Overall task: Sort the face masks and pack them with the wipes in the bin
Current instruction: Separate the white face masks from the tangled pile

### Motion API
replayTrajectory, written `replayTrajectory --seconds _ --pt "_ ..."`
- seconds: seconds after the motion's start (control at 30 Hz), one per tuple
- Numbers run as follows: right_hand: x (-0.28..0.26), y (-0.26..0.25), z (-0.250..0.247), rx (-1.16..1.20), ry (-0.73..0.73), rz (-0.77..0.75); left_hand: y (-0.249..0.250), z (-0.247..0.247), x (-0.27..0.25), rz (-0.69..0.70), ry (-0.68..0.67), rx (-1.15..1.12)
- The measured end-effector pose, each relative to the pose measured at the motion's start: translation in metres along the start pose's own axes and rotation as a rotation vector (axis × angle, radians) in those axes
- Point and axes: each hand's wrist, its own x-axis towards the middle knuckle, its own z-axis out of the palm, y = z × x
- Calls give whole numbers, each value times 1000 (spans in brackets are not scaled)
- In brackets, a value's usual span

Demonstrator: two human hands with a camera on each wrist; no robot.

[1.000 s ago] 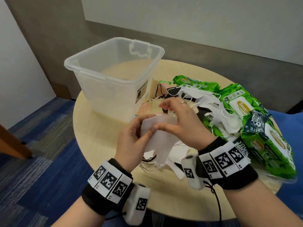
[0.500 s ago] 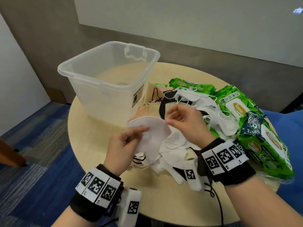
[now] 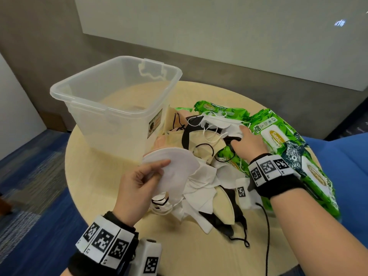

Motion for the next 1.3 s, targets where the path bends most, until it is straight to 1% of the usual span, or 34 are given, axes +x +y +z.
replayTrajectory --seconds 0.07,0.17,0.23,0.3,0.4,0.47,0.5,0.57,0.67,0.8,0.9,1.0,1.1,1.2,1.27,1.3 --pt "1 0 -2 -34 47 -28 0 0 0 -7 -6 0" --pt "3 1 -5 -22 185 -50 3 1 0 -9 -19 -5" --pt "6 2 -7 66 264 -61 4 2 0 -9 -20 10" --pt "7 2 -10 209 324 -79 4 1 1 -15 -13 23" --pt "0 -1 -18 364 391 -167 6 -1 4 -22 22 20" --pt "-9 -4 -25 443 407 -257 9 -4 7 -9 59 24" --pt "-16 -5 -28 481 395 -311 11 -5 9 1 75 27" --pt "-28 -8 -35 566 311 -418 16 -8 12 14 105 12" --pt "-42 -12 -38 645 103 -589 24 -12 18 40 155 -1" --pt "-55 -16 -36 644 -139 -817 29 -15 27 24 191 -9" --pt "-61 -19 -32 671 -299 -888 30 -15 31 -22 165 31" --pt "-64 -22 -27 787 -433 -915 29 -9 32 -92 84 37" --pt "-69 -24 -23 858 -450 -930 25 -1 32 -148 43 45" --pt "-73 -27 -20 814 -379 -918 22 6 31 -182 81 48" --pt "-74 -27 -19 810 -311 -940 20 8 31 -210 116 -2" --pt "-74 -27 -19 834 -301 -942 19 9 30 -226 135 -34"
